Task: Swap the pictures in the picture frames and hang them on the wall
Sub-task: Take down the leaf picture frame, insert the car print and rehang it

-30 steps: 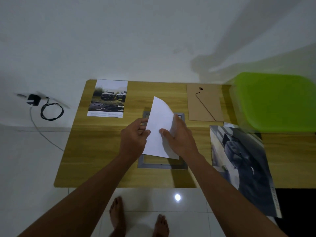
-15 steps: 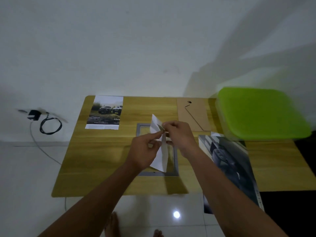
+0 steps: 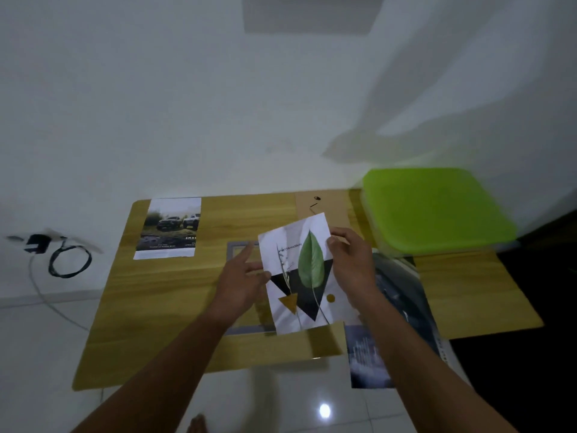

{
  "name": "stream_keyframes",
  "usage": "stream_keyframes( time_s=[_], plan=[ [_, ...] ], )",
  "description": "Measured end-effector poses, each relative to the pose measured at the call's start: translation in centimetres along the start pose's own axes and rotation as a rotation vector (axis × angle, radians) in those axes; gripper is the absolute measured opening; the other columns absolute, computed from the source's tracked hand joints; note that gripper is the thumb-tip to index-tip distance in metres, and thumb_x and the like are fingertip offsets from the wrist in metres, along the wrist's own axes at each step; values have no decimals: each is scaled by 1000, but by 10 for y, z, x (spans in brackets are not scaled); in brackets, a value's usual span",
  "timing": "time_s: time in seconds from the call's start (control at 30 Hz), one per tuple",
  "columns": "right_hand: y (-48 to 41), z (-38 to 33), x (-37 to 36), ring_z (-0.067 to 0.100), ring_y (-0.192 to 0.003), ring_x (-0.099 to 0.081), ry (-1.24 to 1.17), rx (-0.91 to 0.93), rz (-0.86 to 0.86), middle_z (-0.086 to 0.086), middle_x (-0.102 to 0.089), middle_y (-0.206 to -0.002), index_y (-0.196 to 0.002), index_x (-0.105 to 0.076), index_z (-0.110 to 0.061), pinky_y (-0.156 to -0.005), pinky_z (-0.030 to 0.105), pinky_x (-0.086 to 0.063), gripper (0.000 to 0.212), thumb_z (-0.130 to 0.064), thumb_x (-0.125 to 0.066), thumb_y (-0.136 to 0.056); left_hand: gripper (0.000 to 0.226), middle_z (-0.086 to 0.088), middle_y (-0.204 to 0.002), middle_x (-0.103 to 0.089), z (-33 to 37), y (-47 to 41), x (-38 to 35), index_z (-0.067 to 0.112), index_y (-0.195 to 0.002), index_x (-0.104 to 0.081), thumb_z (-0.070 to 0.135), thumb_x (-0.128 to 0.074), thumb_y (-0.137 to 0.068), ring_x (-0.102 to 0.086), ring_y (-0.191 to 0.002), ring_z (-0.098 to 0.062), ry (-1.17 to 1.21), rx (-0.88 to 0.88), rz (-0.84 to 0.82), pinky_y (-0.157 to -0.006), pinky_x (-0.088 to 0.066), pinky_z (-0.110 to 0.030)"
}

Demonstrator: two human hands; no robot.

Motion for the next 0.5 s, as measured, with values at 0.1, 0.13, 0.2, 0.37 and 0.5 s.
stream_keyframes(
  time_s=[0.1,0.13,0.2,0.37,0.5],
  plan=[
    [5,15,25,7,-79,-67,28,-7,50,1,-71,-97,-116,-64,-20,-64,19,-51,22,-12,-54,-98,81,-8,-101,-72,-4,0,-24,25,-146,-40,-13,-66,-79,-72,-85,-24,33,5,-55,-66,-58,-38],
    [8,19,35,5,-72,-64,71,-4,61,-1,-69,-90,-118,-64,-21,-59,15,-47,23,-13,-54,-98,81,-6,-98,-72,-5,1,-33,26,-144,-42,-14,-67,-78,-72,-84,-24,22,-8,-57,-63,-57,-35],
    [11,34,54,-4,-62,-55,158,-30,51,-11,-61,-77,-120,-63,-22,-56,12,-41,24,-15,-57,-97,80,-1,-92,-74,-9,3,-54,34,-137,-49,-14,-67,-75,-72,-83,-21,-17,-33,-65,-64,-59,-36],
    [13,76,104,7,-94,-68,323,-88,-60,-8,-72,-109,-127,-64,-26,-77,25,-58,52,2,-55,-84,70,9,-73,-72,-25,-3,-115,37,-120,-65,-14,-64,-71,-69,-75,-15,-131,-34,-151,-69,-59,-39],
    [8,100,139,19,-94,-65,510,-126,6,4,-71,-112,-128,-64,-20,-62,13,-39,52,4,-57,-83,56,-1,-86,-73,-38,-13,-162,37,-112,-64,4,-66,-66,-71,-82,-26,-272,-30,-225,-70,-60,-51]
  ],
)
Point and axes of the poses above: each hand's wrist, its own y-axis away from the middle knuckle, its own x-axis out of the back of the hand, z = x × y, the point moved 3 cm from there along -y, towards the middle knuckle
